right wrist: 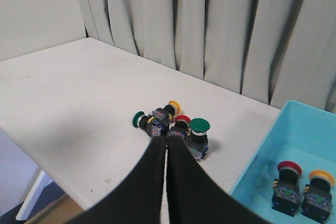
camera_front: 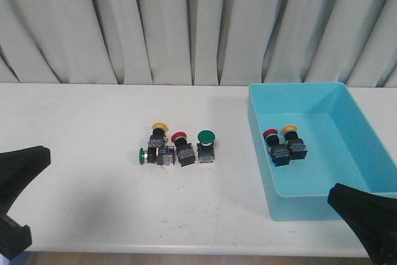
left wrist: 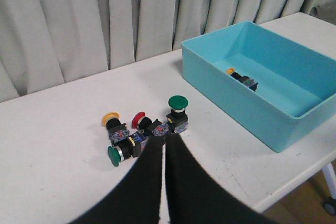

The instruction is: Pick red and yellow buttons and place in box

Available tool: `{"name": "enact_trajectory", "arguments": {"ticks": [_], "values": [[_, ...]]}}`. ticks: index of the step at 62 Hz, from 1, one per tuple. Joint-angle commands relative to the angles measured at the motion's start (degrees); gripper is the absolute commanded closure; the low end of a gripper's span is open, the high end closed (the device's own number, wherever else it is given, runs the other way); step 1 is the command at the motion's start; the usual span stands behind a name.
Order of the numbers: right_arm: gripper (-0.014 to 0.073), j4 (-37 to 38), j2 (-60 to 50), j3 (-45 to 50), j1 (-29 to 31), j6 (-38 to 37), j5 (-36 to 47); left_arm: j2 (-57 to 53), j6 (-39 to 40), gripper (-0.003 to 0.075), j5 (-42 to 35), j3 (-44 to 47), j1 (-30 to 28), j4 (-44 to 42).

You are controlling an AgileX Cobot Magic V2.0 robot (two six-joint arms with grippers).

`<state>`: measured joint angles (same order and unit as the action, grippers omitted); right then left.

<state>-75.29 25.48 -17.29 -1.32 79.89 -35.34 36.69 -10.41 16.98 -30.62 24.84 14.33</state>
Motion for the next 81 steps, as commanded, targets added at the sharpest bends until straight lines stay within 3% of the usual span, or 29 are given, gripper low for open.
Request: {"name": "enact_trajectory", "arguments": {"ticks": [1,36,44,51,62,73,81], "values": [[0.0596,-2.51,0.31,-1.56,0.06,0.17,0.12,-0.72,0.61,0.0728,-4.38,-1.37,-0.32,0.8],[0.0596,-2.51,0.31,-1.56,0.06,0.17,0.12,-1.44,0.58,0.0728,-4.25,-1.29,-0.32,-2.23],[0.0596,-2.51,0.31,-1.56,0.06,0.17,0.02,-5.41,-0.19,0.0728,-8.58,2.8,-0.82,-3.91],[0.0596,-2.51,0.31,-1.56,0.06,0.17,0.05,-10.6,1.49,0.0728,-16.98,11.71,-4.62,-3.61],[0.0596,-2.51,0.31,-1.56,0.06,0.17,-0.03,-21.28,6.59,0.0728,-23.41,26.78,-12.47,-3.64],[0.0596,-2.51,0.31,-1.56,0.06,0.17,-0.03,-31.51,6.57,0.0728,-23.97,34.07,-18.43,-3.71],[0.0596,-2.51,0.31,-1.56,0.06,0.17,-0.03,-36.99,4.47,0.0728,-16.1,33.9,-22.12,-4.34]]}}
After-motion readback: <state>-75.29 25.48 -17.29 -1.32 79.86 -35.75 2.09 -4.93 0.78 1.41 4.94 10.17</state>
